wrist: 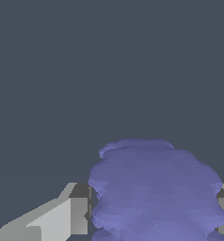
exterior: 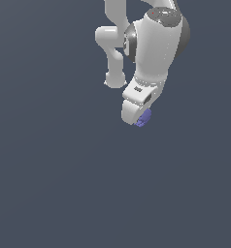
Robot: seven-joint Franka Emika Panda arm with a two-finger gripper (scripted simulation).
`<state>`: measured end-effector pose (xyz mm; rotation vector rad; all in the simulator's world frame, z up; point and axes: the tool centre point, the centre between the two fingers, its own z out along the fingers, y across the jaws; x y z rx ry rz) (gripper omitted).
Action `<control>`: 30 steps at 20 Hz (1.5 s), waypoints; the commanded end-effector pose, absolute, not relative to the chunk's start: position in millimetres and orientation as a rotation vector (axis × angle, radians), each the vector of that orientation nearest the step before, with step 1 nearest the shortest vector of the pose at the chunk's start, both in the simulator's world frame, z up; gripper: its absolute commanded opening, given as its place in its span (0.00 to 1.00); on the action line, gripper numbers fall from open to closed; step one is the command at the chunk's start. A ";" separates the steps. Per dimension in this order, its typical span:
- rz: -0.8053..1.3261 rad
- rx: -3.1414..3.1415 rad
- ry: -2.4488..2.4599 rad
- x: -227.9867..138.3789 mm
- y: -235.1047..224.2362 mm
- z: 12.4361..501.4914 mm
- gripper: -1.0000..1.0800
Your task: Pick up the object and move it to a goal position.
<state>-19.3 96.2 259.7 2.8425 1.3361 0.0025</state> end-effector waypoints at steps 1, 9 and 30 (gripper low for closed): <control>0.001 2.844 1.335 -12.3 113.1 279.5 0.00; 0.001 2.845 1.333 8.4 156.9 330.2 0.00; 0.000 2.846 1.331 43.3 223.0 406.3 0.00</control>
